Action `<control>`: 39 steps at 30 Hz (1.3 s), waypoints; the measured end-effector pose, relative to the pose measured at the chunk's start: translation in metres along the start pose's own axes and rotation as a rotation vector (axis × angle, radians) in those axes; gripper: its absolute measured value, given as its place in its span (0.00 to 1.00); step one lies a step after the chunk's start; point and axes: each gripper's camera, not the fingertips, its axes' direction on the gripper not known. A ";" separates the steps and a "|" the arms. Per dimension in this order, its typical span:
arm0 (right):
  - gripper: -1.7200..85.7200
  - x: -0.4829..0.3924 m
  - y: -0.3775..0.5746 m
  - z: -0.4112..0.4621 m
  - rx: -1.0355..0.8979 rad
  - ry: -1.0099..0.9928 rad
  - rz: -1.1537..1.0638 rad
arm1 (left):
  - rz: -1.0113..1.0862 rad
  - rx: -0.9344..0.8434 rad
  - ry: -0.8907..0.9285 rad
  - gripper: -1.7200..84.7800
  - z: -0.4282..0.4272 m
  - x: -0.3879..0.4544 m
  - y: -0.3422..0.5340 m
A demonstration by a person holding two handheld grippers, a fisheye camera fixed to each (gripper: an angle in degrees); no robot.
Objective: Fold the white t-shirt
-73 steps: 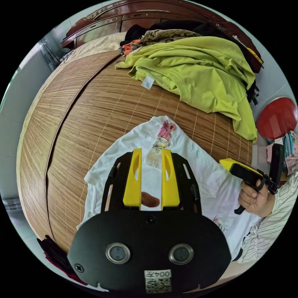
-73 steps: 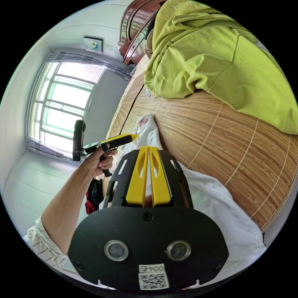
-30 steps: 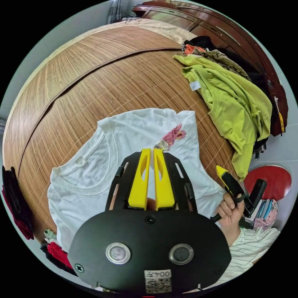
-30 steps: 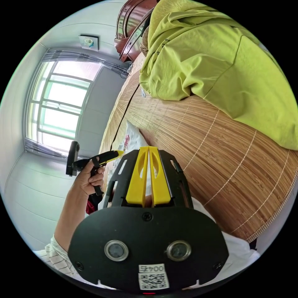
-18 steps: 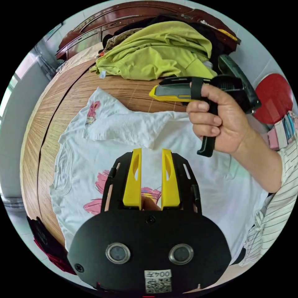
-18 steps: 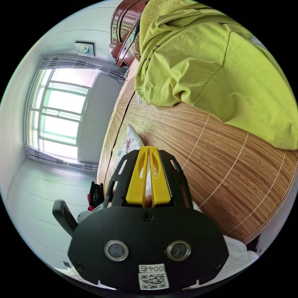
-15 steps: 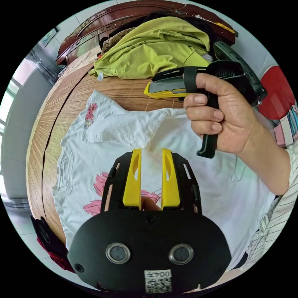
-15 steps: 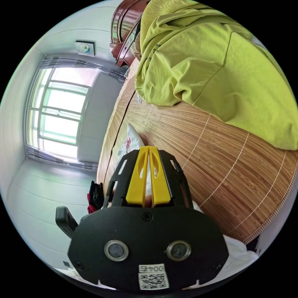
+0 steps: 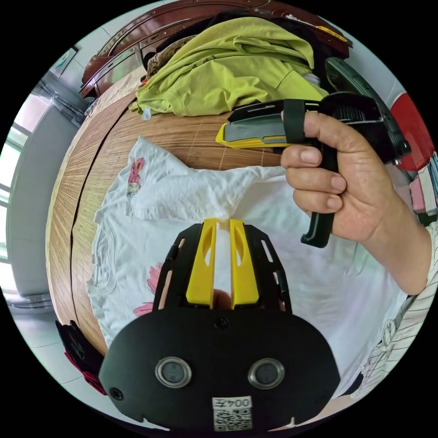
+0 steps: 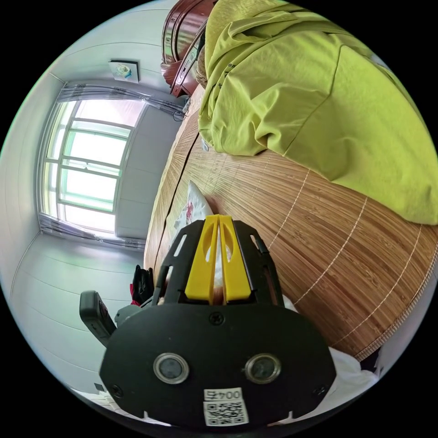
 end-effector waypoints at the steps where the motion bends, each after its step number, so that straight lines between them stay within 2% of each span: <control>1: 0.01 0.000 0.002 0.001 0.002 0.000 -0.001 | 0.000 -0.006 0.006 0.06 -0.001 -0.001 -0.003; 7: 0.01 -0.002 0.012 0.008 0.008 0.007 -0.025 | -0.017 -0.182 0.060 0.04 -0.031 -0.023 -0.039; 9: 0.01 -0.005 0.016 0.012 0.008 0.013 -0.041 | -0.003 -0.288 0.148 0.04 -0.021 -0.029 -0.049; 15: 0.01 -0.020 0.031 0.028 -0.017 0.036 -0.138 | -0.040 -0.411 0.273 0.03 0.037 -0.049 -0.053; 19: 0.01 -0.029 0.039 0.046 -0.086 0.039 -0.216 | -0.124 -0.313 0.360 0.03 0.029 -0.074 -0.041; 22: 0.01 -0.028 0.042 0.063 -0.158 0.042 -0.228 | -0.130 -0.285 0.342 0.04 0.015 -0.092 -0.028; 27: 0.01 -0.015 0.045 0.079 -0.207 0.073 -0.182 | -0.172 -0.164 0.197 0.05 0.001 -0.147 -0.023; 31: 0.01 -0.006 0.046 0.085 -0.217 0.068 -0.165 | -0.092 -0.067 0.058 0.10 0.023 -0.181 -0.027; 35: 0.01 -0.002 0.047 0.088 -0.210 0.063 -0.177 | -0.071 -0.064 0.118 0.14 0.060 -0.234 -0.021; 39: 0.01 0.005 0.048 0.088 -0.190 0.041 -0.159 | -0.268 0.178 0.338 0.12 0.059 -0.304 -0.007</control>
